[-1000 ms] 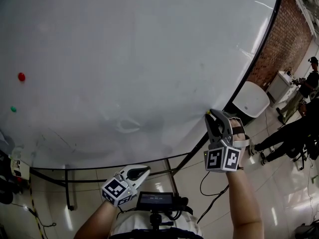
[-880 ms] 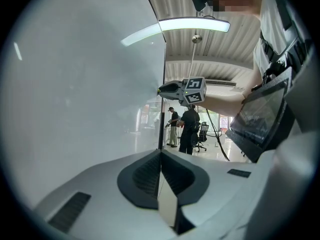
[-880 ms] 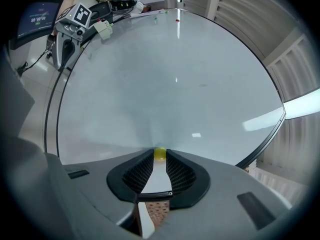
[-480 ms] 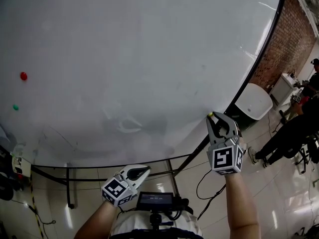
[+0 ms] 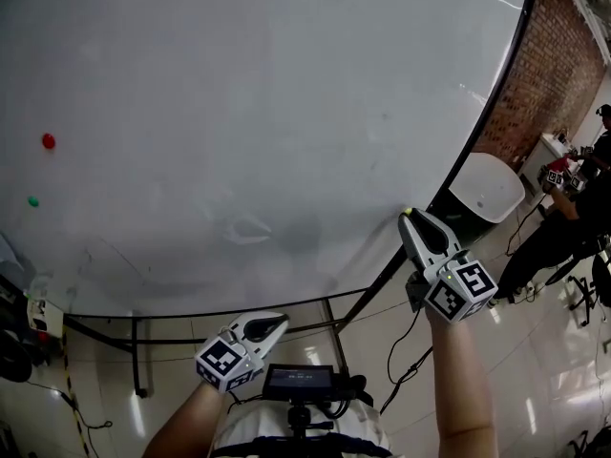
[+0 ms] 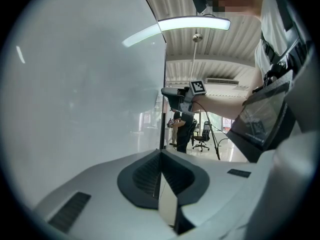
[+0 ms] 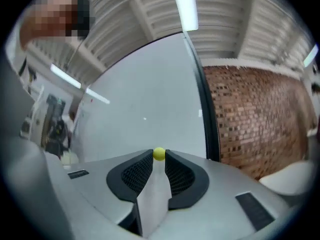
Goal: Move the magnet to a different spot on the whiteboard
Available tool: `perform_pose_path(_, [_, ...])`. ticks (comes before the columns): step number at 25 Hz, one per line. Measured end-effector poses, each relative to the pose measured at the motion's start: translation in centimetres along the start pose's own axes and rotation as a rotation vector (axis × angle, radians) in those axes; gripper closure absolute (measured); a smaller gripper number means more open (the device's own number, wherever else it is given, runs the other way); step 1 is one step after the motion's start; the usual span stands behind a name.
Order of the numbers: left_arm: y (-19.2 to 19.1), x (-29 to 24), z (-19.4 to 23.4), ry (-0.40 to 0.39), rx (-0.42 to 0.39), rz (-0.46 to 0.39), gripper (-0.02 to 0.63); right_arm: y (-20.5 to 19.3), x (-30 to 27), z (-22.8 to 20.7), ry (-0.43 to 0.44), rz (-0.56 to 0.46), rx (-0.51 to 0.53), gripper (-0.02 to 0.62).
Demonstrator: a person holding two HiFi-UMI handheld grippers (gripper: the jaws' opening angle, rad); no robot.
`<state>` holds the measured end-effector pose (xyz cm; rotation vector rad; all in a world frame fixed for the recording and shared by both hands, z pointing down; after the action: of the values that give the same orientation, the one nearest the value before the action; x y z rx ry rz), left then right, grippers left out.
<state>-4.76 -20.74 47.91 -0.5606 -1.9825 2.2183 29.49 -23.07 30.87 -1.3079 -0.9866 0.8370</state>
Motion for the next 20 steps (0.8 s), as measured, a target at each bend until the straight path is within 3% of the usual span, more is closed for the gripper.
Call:
perform_pose_path(3, [0.1, 0.1, -0.4, -0.004, -0.003, 0.0, 0.569, -0.6, 0.9, -0.6, 0.092, -0.134, -0.256, 0.5])
perform_pose_path(7, [0.5, 0.2, -0.9, -0.016, -0.008, -0.001, 0.569, -1.0, 2.1, -0.1, 0.174, -0.243, -0.381, 0.5])
perform_pose_path(12, [0.5, 1.6, -1.5, -0.027, -0.012, 0.001, 0.569, -2.2, 3.8, 2.1, 0.216, -0.281, -0.454, 0.501])
perform_pose_path(20, [0.4, 4.4, -0.2, -0.026, -0.008, -0.019, 0.569, -4.3, 5.2, 6.0, 0.23, -0.266, -0.457, 0.502])
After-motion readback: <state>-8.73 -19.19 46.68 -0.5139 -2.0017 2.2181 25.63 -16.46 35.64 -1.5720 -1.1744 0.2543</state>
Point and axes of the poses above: the fingertips, and each gripper's own axes: x backward along the fingers, z to its left, y out of its top, the point moved 10 cm from there along x, backward along the fingers, and after that the axes turned 1 degree about z, right-handed, at the moved point
